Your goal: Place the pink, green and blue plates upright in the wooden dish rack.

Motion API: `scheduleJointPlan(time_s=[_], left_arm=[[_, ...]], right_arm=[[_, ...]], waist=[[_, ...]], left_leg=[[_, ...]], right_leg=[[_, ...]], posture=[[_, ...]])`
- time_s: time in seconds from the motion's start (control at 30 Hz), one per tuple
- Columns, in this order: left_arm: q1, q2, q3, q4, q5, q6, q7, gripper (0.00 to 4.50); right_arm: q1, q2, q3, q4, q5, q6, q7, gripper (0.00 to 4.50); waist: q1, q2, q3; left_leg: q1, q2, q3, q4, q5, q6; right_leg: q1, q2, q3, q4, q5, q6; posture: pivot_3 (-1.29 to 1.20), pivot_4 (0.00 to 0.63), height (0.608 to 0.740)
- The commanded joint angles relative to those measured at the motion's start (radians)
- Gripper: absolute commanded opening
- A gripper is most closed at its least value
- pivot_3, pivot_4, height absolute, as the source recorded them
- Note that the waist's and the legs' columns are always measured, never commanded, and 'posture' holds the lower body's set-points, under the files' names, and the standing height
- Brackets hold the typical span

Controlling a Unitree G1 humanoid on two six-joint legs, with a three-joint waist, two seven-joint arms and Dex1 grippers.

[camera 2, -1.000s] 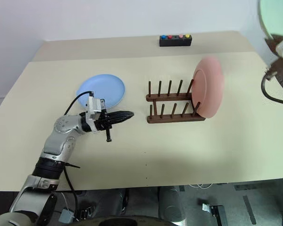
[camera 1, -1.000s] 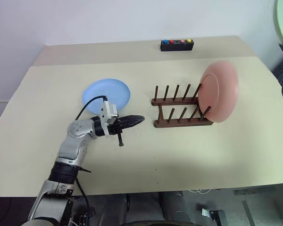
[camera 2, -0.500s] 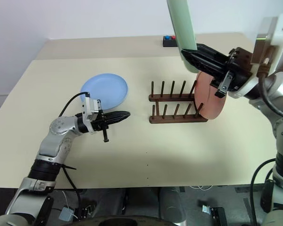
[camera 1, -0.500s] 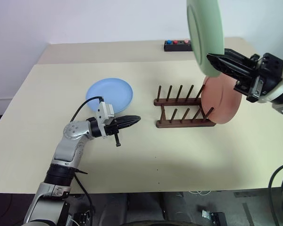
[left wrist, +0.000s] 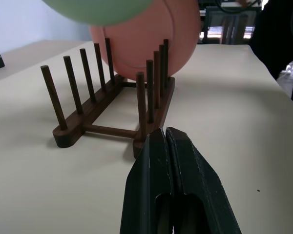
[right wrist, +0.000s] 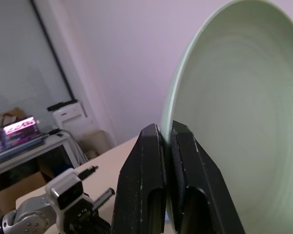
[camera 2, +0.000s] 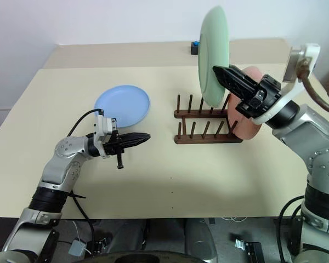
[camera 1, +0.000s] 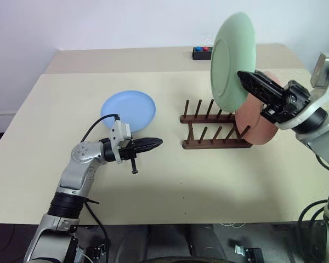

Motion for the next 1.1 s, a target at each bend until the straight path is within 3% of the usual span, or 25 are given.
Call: scheduleJointPlan(time_s=[0.03, 1.07, 1.1], left_arm=[[-0.001, 0.000, 0.019, -0.019, -0.015, -0.015, -0.007, 0.00], [0.001, -0.007, 0.015, 0.015, -0.007, -0.050, -0.025, 0.00], [-0.002, -0.008, 0.014, 0.015, -0.006, -0.049, -0.023, 0.00]], right_arm=[[0.023, 0.009, -0.051, -0.018, 0.041, -0.003, -0.021, 0.05], [0.138, 0.037, -0.046, 0.016, -0.025, -0.007, 0.014, 0.05], [0.139, 0.038, -0.046, 0.016, -0.026, -0.007, 0.015, 0.35]], waist=[[0.000, 0.000, 0.000], [-0.001, 0.000, 0.000], [-0.001, 0.000, 0.000]], left_leg=[[0.000, 0.000, 0.000, 0.000, 0.000, 0.000], [0.000, 0.000, 0.000, 0.000, 0.000, 0.000], [0.000, 0.000, 0.000, 0.000, 0.000, 0.000]], right_leg=[[0.000, 0.000, 0.000, 0.000, 0.000, 0.000], [0.000, 0.000, 0.000, 0.000, 0.000, 0.000], [0.000, 0.000, 0.000, 0.000, 0.000, 0.000]], posture=[[0.00, 0.150, 0.740], [0.00, 0.150, 0.740], [0.00, 0.150, 0.740]])
